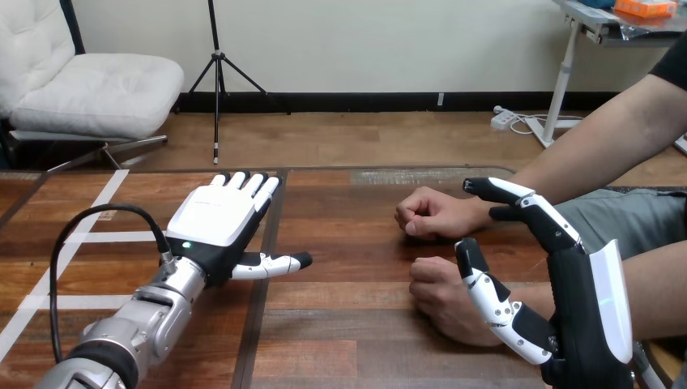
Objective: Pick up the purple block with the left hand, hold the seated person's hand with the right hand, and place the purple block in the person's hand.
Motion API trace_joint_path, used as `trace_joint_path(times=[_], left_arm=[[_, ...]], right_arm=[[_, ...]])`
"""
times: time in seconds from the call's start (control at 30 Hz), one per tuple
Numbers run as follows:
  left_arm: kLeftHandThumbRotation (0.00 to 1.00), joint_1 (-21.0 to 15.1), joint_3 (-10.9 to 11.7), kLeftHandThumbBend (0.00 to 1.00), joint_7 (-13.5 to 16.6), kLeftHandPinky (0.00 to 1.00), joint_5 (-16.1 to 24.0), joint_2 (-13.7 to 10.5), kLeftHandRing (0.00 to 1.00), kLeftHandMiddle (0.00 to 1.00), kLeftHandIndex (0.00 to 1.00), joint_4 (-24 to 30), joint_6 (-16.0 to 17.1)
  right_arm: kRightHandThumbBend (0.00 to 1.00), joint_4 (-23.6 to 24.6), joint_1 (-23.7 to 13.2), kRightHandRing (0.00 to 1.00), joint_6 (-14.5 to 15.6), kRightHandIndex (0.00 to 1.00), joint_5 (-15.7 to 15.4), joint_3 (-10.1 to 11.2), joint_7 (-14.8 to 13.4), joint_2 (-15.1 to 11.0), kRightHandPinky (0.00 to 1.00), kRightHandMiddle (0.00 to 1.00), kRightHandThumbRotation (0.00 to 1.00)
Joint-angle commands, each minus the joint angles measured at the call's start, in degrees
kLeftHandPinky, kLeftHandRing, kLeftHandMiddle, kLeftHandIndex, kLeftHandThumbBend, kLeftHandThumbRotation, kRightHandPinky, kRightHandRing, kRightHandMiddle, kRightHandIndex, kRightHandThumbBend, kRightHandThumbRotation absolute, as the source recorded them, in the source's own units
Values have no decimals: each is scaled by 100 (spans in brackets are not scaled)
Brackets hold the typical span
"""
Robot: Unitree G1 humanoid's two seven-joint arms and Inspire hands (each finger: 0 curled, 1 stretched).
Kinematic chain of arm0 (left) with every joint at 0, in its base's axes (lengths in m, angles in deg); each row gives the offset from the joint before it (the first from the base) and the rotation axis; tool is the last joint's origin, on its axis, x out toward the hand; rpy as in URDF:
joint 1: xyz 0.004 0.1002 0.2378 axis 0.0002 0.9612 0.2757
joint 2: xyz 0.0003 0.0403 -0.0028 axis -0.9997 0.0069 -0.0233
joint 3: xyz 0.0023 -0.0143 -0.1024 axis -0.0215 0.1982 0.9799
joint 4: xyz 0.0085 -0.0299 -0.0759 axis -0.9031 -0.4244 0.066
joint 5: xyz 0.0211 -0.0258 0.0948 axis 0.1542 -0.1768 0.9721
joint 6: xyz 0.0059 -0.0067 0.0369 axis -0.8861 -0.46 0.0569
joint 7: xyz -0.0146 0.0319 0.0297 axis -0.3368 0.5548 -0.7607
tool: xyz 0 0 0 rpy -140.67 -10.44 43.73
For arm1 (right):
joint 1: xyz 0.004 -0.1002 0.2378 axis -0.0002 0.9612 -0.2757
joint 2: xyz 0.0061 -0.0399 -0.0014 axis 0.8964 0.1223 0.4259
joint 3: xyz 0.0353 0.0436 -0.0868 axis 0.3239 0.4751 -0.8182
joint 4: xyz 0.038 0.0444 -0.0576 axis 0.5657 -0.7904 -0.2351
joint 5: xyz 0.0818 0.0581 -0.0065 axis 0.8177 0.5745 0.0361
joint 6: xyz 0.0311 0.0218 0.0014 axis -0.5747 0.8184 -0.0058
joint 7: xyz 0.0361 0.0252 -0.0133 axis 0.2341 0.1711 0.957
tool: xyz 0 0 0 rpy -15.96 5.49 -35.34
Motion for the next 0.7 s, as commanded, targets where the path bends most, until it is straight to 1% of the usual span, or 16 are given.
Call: trace_joint_path(times=[0.0,0.2,0.4,0.67], left_arm=[[100,-374,16,69,132,100,-120,44,99,100,100,-36,-38],[100,-371,26,69,107,100,-135,83,100,100,100,-51,-84],[100,-360,64,69,58,100,-186,104,100,100,100,-60,-71],[100,-337,59,69,115,100,-223,121,100,100,100,-74,-86]], right_arm=[[36,231,-215,76,-7,72,20,44,-11,-22,69,75,45],[36,238,-214,75,-18,72,5,60,-29,-25,68,75,45],[36,296,-180,75,33,72,58,58,22,-27,68,75,46],[37,363,-147,75,86,72,75,91,69,-50,69,75,47]])
